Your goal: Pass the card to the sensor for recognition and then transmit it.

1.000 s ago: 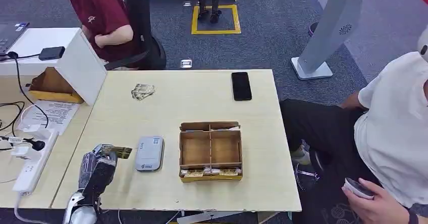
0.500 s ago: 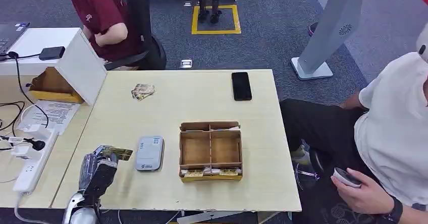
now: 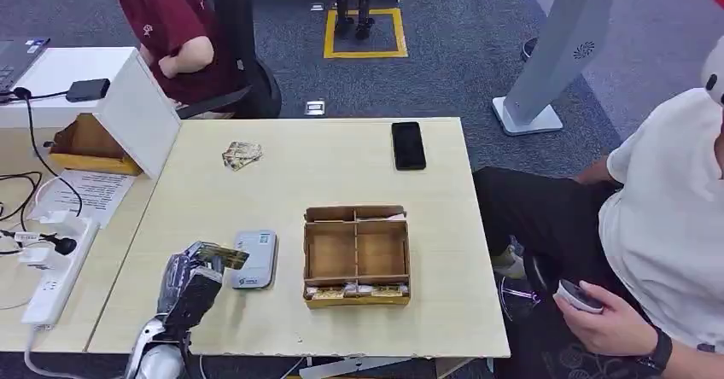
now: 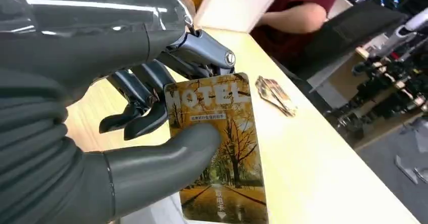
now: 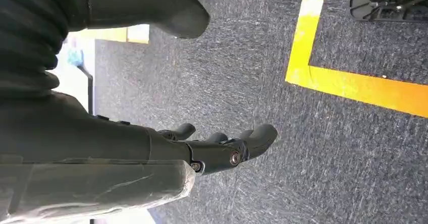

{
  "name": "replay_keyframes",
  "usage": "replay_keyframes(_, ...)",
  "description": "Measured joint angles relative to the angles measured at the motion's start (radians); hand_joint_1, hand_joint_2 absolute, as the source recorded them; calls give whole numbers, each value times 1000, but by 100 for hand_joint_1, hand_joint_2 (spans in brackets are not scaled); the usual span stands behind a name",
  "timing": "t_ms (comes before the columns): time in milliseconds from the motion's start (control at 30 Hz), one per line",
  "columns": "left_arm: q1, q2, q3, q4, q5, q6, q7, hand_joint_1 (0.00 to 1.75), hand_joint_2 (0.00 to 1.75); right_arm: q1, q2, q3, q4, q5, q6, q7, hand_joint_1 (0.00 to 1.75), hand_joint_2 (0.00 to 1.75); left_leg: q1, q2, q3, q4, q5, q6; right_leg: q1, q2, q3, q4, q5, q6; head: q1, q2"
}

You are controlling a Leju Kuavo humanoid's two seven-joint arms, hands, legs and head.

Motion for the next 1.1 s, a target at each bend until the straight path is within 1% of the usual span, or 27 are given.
replay_keyframes(67,-18,-11,-13,15,4,13,11,175,175,0,0,0,0,3,0,8,0,175,0,-1,0,0,0,0,0,-1,0,0,0,0,0,0)
replay_keyframes(200,-59,-34,-30,50,20,26,11,175,175,-1,0,0,0,8,1,10,0,175,0,0,0,0,0,0,0,0,0,0,0,0,0,0)
replay_keyframes(433,-80,-48,-40,78,27,27,11,175,175,-1,0,0,0,9,2,14,0,175,0,0,0,0,0,0,0,0,0,0,0,0,0,0)
replay_keyframes(1100,-86,-49,-49,97,28,31,11,175,175,-1,0,0,0,10,2,16,0,175,0,0,0,0,0,0,0,0,0,0,0,0,0,0)
